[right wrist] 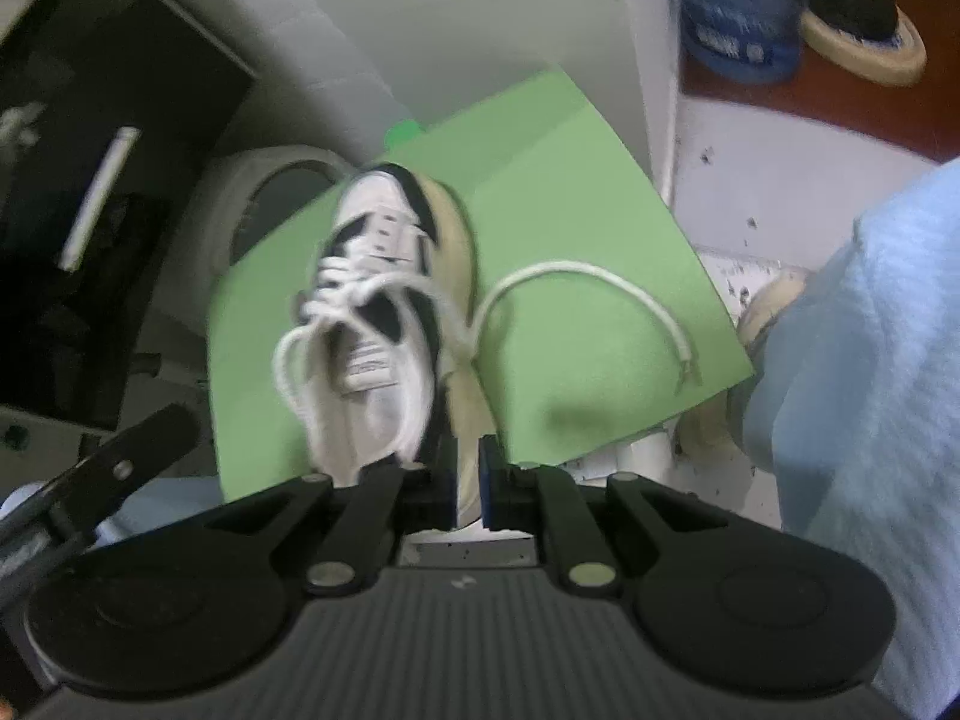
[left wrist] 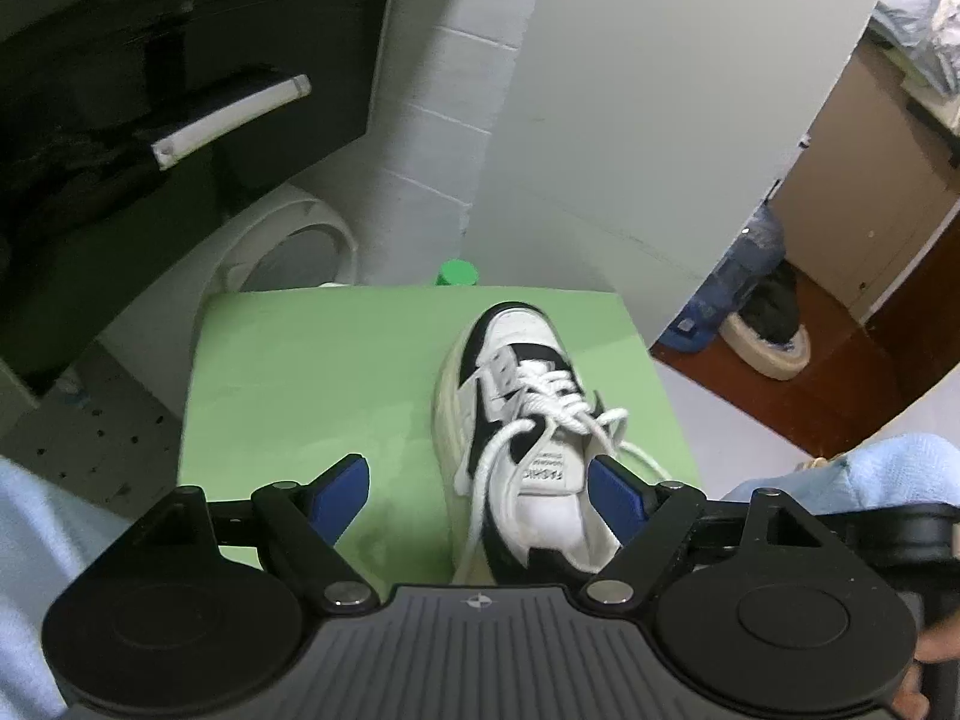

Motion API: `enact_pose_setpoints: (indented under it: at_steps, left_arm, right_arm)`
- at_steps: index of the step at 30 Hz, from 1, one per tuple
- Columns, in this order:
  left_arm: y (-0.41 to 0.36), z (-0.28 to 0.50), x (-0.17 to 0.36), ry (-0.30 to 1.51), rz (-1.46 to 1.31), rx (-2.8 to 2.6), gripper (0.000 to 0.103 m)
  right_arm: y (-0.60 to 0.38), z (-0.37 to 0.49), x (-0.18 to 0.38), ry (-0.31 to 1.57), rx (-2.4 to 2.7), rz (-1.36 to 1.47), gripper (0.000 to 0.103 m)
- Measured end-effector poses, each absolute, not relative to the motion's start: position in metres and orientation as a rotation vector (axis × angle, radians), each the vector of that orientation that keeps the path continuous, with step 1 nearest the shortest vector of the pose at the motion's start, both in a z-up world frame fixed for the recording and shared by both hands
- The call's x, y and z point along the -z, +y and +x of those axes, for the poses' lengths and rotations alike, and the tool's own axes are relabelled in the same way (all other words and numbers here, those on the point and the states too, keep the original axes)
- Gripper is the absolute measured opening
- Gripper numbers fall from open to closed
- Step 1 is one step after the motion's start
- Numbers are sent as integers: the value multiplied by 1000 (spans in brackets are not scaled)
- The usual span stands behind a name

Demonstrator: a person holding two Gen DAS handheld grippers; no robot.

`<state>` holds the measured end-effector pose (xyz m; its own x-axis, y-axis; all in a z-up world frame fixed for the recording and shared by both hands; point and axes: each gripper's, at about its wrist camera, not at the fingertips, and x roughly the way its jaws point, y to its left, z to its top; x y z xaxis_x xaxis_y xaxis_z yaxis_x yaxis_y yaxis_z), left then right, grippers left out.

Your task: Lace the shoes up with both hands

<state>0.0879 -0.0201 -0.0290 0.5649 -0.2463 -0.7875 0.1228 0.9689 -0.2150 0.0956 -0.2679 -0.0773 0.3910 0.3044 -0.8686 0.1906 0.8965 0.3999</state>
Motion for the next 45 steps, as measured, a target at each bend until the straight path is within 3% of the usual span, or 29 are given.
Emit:
enact_pose_setpoints:
  at_steps: [1,5,7,13,31,45]
  left_arm:
    - [-20,86,26,951,-141,207,80]
    - [-22,80,8,973,-129,174,80]
    - [-23,77,-2,984,-122,158,80]
    - [-30,59,-35,970,-36,116,82]
    - [-29,-19,-106,840,73,1,82]
    - [-36,-36,-98,873,40,6,81]
  right_arm:
    - [-265,92,70,1160,-85,463,28]
    - [-254,74,38,1073,-112,360,51]
    - [-252,66,24,1035,-120,331,72]
    - [-249,43,-19,935,-149,281,103]
    - [-215,-22,-105,829,-87,133,103]
    - [-216,-48,-101,839,-11,162,103]
